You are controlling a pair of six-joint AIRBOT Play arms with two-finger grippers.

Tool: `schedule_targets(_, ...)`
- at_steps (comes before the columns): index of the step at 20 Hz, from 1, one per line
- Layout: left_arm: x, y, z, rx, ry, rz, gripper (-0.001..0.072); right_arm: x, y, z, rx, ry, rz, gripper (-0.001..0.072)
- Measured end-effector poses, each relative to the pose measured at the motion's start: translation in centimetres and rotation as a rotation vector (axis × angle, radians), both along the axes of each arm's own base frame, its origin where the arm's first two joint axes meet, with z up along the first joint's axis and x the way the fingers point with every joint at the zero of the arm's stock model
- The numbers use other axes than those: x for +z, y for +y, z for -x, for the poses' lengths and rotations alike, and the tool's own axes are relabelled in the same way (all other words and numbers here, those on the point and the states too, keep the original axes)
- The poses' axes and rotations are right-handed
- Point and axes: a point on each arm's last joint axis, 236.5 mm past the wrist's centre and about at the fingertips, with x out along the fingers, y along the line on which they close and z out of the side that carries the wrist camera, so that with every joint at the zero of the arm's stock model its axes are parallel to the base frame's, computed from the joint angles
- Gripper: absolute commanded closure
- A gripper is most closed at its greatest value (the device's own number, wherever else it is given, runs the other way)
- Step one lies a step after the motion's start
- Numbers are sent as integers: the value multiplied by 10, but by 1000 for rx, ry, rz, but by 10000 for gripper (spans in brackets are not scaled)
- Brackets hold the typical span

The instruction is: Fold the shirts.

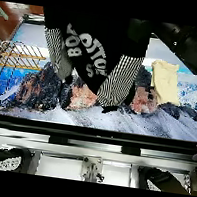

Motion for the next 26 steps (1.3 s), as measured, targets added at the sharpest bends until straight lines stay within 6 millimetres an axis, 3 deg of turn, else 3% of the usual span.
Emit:
schedule_targets(2,14,-7,7,1,-37,25,651,8,-2,0,-7,-27,-12,636)
schedule_targets(3,14,-14,8,-6,-46,19,559,14,-3,1,-10,-43,-16,636)
schedule_targets(5,3,-27,5,-17,-47,-35,6,30,-7,5,-20,-86,-23,636)
schedule_targets(7,-13,-35,-2,-13,-39,-108,3,53,-13,10,-38,-147,-41,637)
schedule_targets(10,-19,-30,-7,32,-81,-196,6,78,-22,18,-73,-231,-21,636)
schedule_targets(11,-17,-28,-5,46,-110,-227,33,83,-25,18,-89,-254,-8,637)
schedule_targets(20,24,-13,39,115,-297,-325,33,128,-62,20,-284,-480,36,637)
schedule_targets(26,15,-18,45,93,-297,-386,33,146,-83,23,-388,-589,71,636)
